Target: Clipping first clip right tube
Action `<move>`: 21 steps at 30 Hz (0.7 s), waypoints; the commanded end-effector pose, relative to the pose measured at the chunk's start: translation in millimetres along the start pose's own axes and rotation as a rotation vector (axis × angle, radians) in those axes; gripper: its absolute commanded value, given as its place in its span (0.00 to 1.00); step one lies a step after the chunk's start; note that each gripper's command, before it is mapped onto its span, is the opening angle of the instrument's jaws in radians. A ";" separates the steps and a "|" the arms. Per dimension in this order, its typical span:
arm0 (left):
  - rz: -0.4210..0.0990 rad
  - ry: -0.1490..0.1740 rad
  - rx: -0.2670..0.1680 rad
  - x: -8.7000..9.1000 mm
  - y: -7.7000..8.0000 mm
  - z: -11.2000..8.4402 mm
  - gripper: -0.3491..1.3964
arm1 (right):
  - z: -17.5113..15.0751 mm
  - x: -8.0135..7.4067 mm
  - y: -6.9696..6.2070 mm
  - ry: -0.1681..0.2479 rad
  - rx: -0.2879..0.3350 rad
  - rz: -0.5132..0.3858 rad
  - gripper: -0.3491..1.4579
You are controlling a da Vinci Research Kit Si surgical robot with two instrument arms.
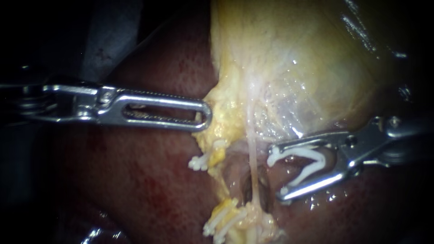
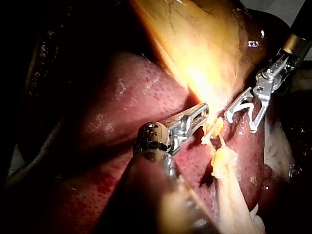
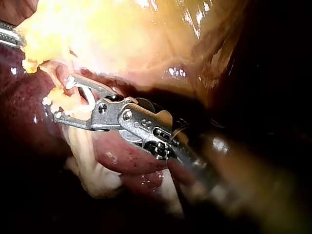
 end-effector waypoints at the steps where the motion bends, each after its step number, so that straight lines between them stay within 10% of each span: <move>1: 0.000 0.000 0.001 0.0 0.0 0.0 0.00 | 0.3 -0.4 0.1 -0.003 0.004 0.003 0.47; 21: -0.002 0.000 0.002 0.0 -0.4 -0.2 0.00 | 1.9 -4.9 2.8 -0.050 -0.007 0.023 0.48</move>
